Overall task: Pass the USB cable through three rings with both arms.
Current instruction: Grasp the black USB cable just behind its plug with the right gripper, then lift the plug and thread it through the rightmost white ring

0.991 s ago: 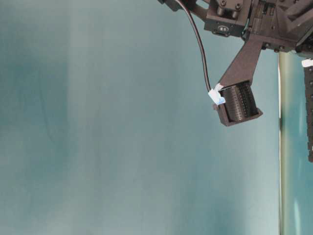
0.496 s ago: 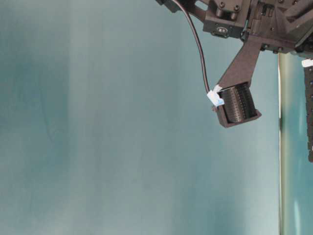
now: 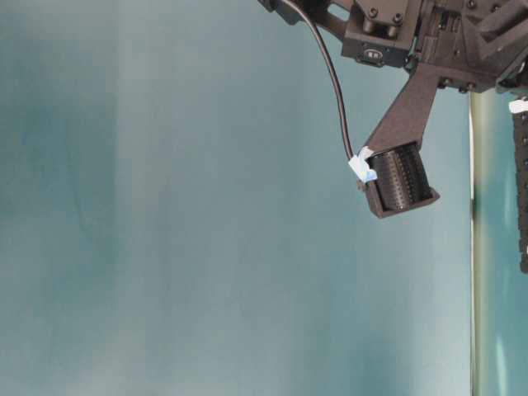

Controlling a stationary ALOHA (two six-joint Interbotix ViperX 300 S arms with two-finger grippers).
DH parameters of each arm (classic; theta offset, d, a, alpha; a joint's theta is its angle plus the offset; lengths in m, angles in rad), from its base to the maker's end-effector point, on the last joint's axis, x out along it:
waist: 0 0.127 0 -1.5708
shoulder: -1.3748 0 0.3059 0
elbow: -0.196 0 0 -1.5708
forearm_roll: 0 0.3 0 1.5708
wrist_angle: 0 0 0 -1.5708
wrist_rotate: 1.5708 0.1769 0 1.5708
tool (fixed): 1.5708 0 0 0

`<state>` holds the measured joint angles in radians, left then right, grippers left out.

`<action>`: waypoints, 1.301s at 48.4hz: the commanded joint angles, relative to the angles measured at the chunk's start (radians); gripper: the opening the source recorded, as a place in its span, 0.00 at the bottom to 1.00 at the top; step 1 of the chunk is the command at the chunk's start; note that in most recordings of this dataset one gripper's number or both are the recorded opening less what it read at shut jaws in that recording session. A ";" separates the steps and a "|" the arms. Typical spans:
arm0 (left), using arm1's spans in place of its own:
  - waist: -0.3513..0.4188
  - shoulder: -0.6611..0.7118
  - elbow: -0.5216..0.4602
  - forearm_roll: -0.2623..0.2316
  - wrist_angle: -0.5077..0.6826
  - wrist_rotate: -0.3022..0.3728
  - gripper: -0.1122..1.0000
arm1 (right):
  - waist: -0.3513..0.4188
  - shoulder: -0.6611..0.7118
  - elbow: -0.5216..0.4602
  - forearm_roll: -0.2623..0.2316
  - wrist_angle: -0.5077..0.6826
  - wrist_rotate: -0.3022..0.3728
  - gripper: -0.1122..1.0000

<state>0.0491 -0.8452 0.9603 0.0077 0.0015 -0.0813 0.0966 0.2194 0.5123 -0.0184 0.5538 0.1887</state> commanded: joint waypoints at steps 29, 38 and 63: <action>0.012 0.002 -0.018 0.003 -0.008 0.002 0.12 | 0.006 0.011 -0.031 -0.005 0.040 -0.060 0.02; 0.015 0.002 -0.018 0.003 -0.008 0.002 0.12 | 0.006 0.009 -0.031 -0.005 0.040 -0.064 0.02; 0.028 -0.008 -0.021 0.003 -0.005 0.002 0.12 | -0.003 -0.166 -0.156 -0.097 0.247 -0.114 0.02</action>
<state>0.0721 -0.8529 0.9603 0.0092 0.0015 -0.0813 0.0997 0.1120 0.4019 -0.0920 0.7547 0.0982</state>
